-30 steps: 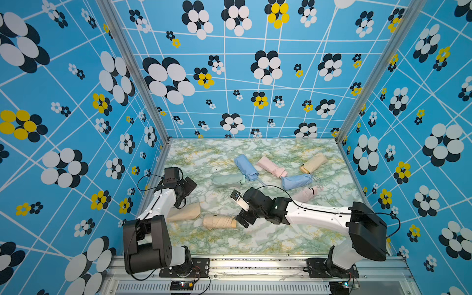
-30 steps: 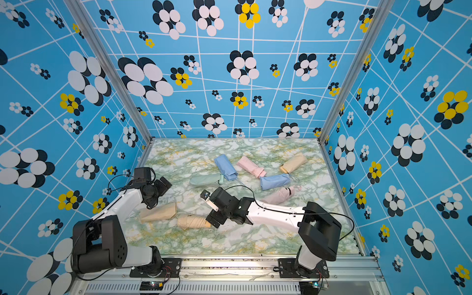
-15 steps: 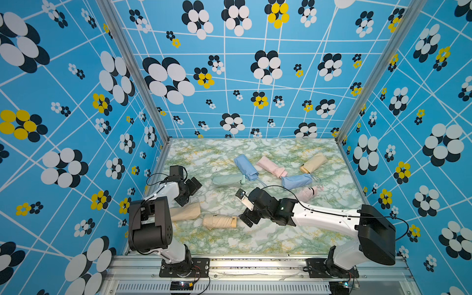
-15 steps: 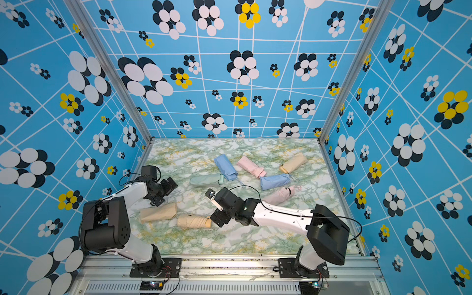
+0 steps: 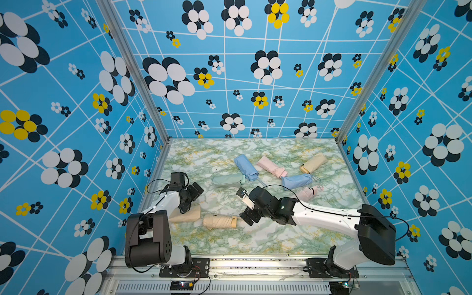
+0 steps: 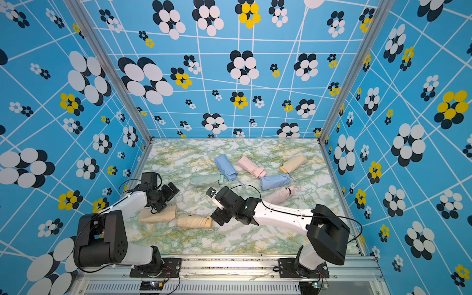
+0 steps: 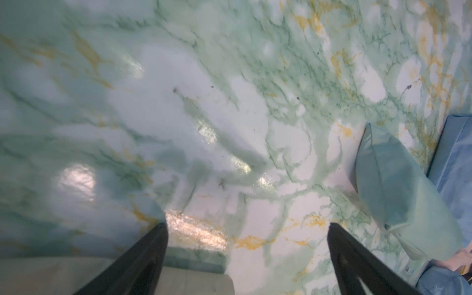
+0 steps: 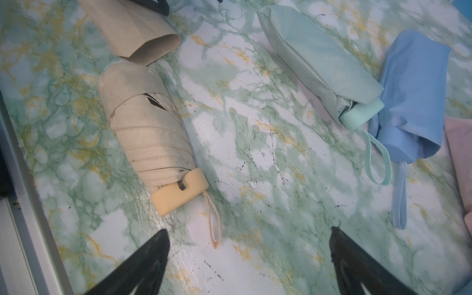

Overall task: Take umbrellas out of sleeves
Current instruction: Take out the umbrella from the umbrella sleeve, then adjust the umbrella sleeve at the center of the board.

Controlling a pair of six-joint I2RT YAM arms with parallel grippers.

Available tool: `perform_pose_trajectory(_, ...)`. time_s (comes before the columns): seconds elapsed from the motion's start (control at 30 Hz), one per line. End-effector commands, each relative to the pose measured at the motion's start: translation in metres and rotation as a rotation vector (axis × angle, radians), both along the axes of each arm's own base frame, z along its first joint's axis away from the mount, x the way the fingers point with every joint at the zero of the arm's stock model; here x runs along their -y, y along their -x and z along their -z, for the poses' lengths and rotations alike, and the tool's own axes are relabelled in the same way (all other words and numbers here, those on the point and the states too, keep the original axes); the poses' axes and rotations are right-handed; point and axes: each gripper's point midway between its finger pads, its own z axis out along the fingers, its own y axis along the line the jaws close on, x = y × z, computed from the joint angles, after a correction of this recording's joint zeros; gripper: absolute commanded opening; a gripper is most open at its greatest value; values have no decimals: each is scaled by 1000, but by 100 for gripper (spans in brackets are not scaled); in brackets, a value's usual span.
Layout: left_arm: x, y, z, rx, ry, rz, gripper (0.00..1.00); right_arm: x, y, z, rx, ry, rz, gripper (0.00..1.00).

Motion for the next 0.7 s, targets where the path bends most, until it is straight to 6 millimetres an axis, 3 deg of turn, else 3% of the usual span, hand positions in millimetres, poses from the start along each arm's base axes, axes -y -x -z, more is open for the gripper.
perform_pose_trajectory(0.0, 4, 40, 19, -129, 13, -28, 99, 3, -2, -1, -2, -1, 6, 99)
perform_pose_trajectory(0.2, 4, 52, 19, -121, 15, -71, 99, 4, -1, 2, -11, 1, 6, 99)
perform_pose_trajectory(0.33, 2, 45, 11, -86, 12, -82, 99, 5, -1, 1, -10, -1, 10, 99)
perform_pose_trajectory(0.67, -5, 8, -60, 121, -77, 11, 100, 12, -5, -12, 22, -32, 32, 99)
